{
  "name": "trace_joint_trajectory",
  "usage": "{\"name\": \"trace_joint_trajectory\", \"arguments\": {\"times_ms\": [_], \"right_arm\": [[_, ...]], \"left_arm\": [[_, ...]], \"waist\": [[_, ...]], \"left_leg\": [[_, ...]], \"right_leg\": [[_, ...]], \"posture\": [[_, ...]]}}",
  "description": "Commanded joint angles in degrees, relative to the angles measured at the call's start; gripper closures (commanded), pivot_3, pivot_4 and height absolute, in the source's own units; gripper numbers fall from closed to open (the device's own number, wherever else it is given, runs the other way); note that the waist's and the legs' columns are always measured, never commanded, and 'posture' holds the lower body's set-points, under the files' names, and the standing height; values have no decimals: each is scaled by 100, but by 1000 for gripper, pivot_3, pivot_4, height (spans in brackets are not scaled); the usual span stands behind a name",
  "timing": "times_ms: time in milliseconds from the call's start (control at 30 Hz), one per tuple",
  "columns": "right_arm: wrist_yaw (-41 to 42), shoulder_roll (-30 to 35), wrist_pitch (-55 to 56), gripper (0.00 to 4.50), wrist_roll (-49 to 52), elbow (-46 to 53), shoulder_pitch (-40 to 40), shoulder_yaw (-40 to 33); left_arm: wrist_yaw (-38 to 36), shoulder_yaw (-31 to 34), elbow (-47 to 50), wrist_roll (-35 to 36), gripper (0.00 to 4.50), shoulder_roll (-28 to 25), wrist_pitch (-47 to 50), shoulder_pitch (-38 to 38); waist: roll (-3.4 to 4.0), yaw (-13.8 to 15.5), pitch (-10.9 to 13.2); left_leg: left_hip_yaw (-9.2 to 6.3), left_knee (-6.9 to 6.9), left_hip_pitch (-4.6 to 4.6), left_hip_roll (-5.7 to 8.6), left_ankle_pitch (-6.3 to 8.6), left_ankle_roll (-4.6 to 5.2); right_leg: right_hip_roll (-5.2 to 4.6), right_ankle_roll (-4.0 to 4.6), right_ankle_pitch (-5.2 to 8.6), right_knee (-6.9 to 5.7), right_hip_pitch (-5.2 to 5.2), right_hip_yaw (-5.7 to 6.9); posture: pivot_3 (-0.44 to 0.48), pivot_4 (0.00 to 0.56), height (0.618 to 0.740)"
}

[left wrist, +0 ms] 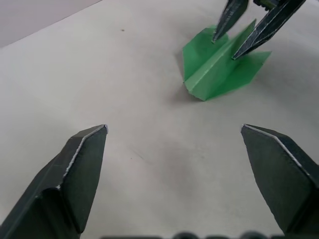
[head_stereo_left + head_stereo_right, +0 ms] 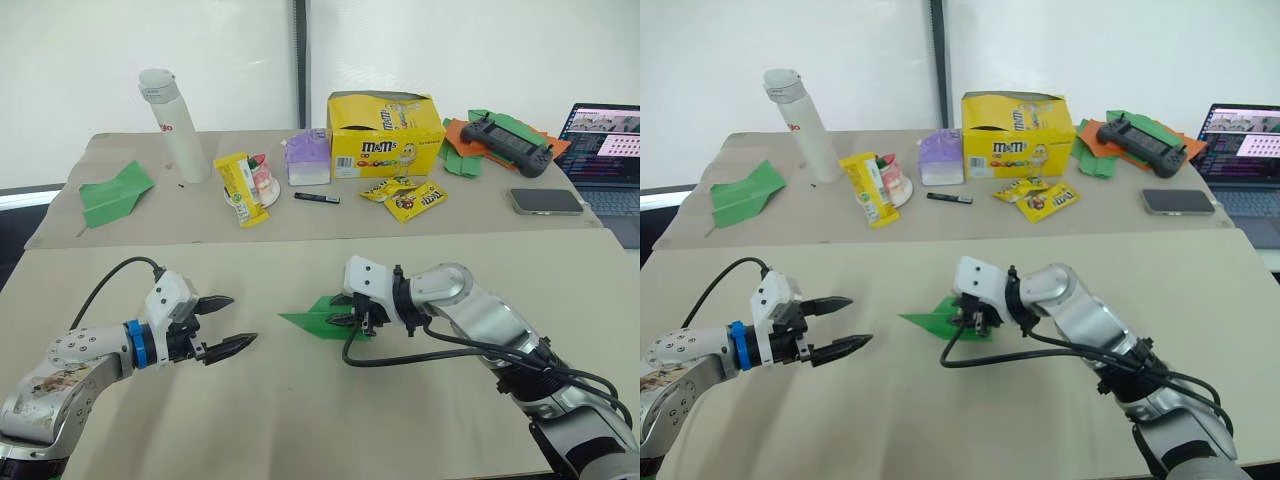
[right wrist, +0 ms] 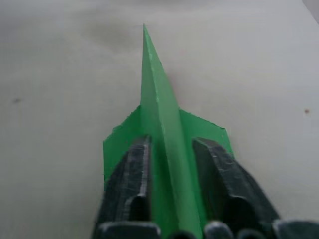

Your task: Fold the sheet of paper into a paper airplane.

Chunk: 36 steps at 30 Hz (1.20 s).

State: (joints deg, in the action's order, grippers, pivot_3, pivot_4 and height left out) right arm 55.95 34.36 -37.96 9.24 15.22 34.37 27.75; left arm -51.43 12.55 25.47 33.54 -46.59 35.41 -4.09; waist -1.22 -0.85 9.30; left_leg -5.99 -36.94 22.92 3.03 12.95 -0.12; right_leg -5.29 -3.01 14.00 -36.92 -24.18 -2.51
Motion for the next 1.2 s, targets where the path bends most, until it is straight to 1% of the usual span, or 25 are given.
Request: {"name": "trace_joint_trajectory", "arguments": {"times_ms": [33,200,233,267,300,367,433,500,567,633,733,800,900,1067,1200], "right_arm": [[98,127,-47,4442,163,153,119,-444],[179,328,-148,4479,287,173,116,-745],[137,422,-298,4479,444,169,47,-1104],[35,585,-560,4479,645,67,-6,-1700],[-53,696,-755,4479,793,-1,-39,-2115],[-399,990,-993,4479,819,-346,-164,-2911],[-835,1194,-1099,4479,666,-636,-324,-3408],[-1477,1199,-1314,4479,510,-922,-399,-3950],[-2166,1056,-1413,4479,408,-1245,-376,-4523],[-2604,1061,-1277,4479,281,-1681,-407,-4877],[-2929,1053,-989,4479,251,-2374,-326,-5132],[-2974,1093,-545,4479,119,-2995,-267,-5005],[-2852,1172,11,4479,-76,-3661,-197,-4686],[-2670,1176,429,4479,-7,-4273,-40,-4579],[-2531,1213,600,3242,10,-4512,1,-4530]], "left_arm": [[-58,4,-59,-64,0,-32,-195,211],[-128,-128,-258,-160,0,14,-319,411],[-167,-211,-381,-189,0,35,-354,551],[-238,-334,-527,-214,0,72,-390,744],[-294,-417,-633,-228,0,94,-420,877],[-318,-551,-817,-243,0,191,-429,1125],[-335,-655,-917,-306,0,244,-483,1250],[-294,-755,-1004,-443,0,312,-609,1357],[-230,-806,-1074,-545,0,402,-719,1442],[-34,-883,-1144,-656,0,486,-611,1526],[74,-976,-1156,-767,0,567,-612,1558],[81,-966,-1112,-776,0,611,-703,1519],[103,-839,-1044,-710,0,684,-784,1470],[123,-863,-895,-816,0,659,-868,1277],[228,-979,-934,-961,0,702,-825,1231]], "waist": [[0,6,0],[0,10,0],[0,10,0],[0,17,0],[0,51,0],[0,114,1],[-2,129,0],[-3,127,0],[-3,105,0],[0,68,-1],[0,15,-1],[0,-20,-1],[0,-46,-1],[1,-64,-1],[1,-57,-1]], "left_leg": [[0,0,0,0,0,0],[0,-4,0,3,-1,-2],[0,-4,-1,2,-1,-2],[0,-3,0,1,-1,-2],[-2,-3,1,2,-2,-2],[-3,-10,7,9,-6,0],[3,-15,5,16,-6,1],[8,-12,2,12,-6,2],[15,-11,3,9,-6,2],[21,-9,1,5,-7,2],[36,-9,-1,6,-8,3],[48,-9,-1,7,-8,4],[77,-10,-2,5,-9,7],[91,-10,-2,2,-9,10],[104,-11,-7,2,-7,13]], "right_leg": [[0,0,0,0,0,0],[-1,0,0,-2,2,0],[1,0,0,-3,2,1],[2,0,0,-4,0,1],[2,0,0,-7,0,2],[-3,-1,0,-7,1,5],[-11,-4,-3,-4,6,1],[-8,-4,-2,-4,6,1],[1,-2,-3,-10,1,1],[2,2,-5,-18,-3,-6],[-1,2,-5,-18,1,-11],[-1,2,-5,-17,3,-13],[0,2,-5,-17,2,-17],[1,1,-5,-18,2,-23],[1,-1,-6,-17,5,-31]], "posture": [[0,150,740],[0,150,740],[0,150,740],[0,150,740],[0,150,740],[0,150,740],[0,150,740],[0,150,740],[0,150,740],[0,150,740],[0,150,740],[0,150,740],[0,150,740],[0,150,740],[0,150,740]]}}
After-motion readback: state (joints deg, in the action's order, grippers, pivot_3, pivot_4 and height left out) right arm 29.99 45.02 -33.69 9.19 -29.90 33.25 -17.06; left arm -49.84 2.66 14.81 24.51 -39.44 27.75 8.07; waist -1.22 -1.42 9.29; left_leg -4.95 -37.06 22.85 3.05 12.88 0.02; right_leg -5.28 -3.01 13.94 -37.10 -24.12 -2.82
